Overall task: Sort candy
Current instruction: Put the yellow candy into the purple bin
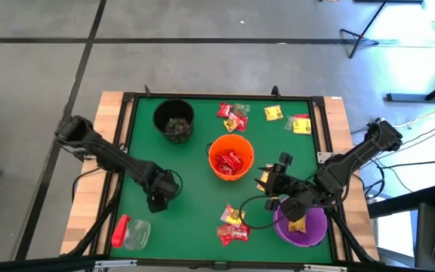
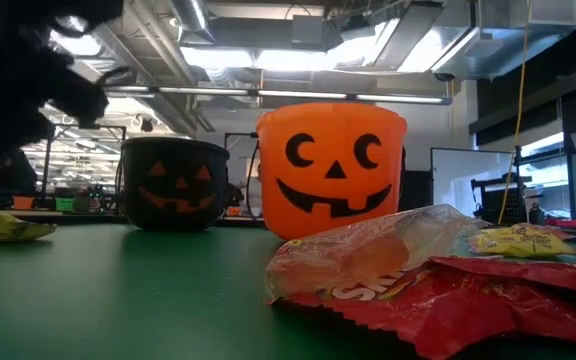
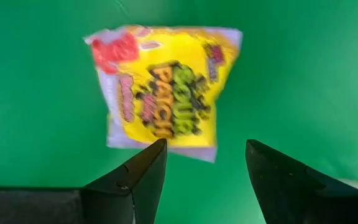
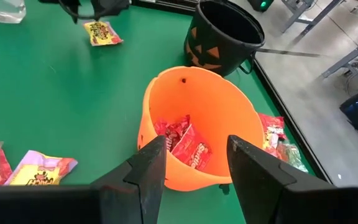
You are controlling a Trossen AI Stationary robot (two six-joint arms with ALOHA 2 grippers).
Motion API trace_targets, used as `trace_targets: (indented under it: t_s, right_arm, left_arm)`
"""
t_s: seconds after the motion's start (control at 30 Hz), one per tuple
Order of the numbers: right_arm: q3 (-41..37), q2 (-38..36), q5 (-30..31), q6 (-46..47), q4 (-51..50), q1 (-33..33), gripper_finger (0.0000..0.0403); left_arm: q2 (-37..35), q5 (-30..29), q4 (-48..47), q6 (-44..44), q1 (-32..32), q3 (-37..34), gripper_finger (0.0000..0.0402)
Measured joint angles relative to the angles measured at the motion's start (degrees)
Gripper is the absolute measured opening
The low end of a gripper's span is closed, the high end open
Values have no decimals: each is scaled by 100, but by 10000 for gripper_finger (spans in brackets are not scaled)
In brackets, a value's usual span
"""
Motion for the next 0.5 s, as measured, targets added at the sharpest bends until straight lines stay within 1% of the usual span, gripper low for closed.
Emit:
trace_targets:
  t_s: [0.17, 0.3, 0.4, 0.5]
  right_arm:
    - [0, 2, -57, 35, 5, 0, 167]
    - [0, 2, -59, 126, 7, 0, 167]
    - [0, 2, -59, 171, 7, 0, 167]
    - [1, 2, -60, 213, 7, 2, 167]
  left_arm:
    - [347, -531, 8, 9, 66, 0, 209]
    - [683, -785, 95, 18, 79, 0, 209]
    - [921, -795, 226, 312, 79, 26, 205]
    - [1090, -775, 281, 569, 79, 39, 187]
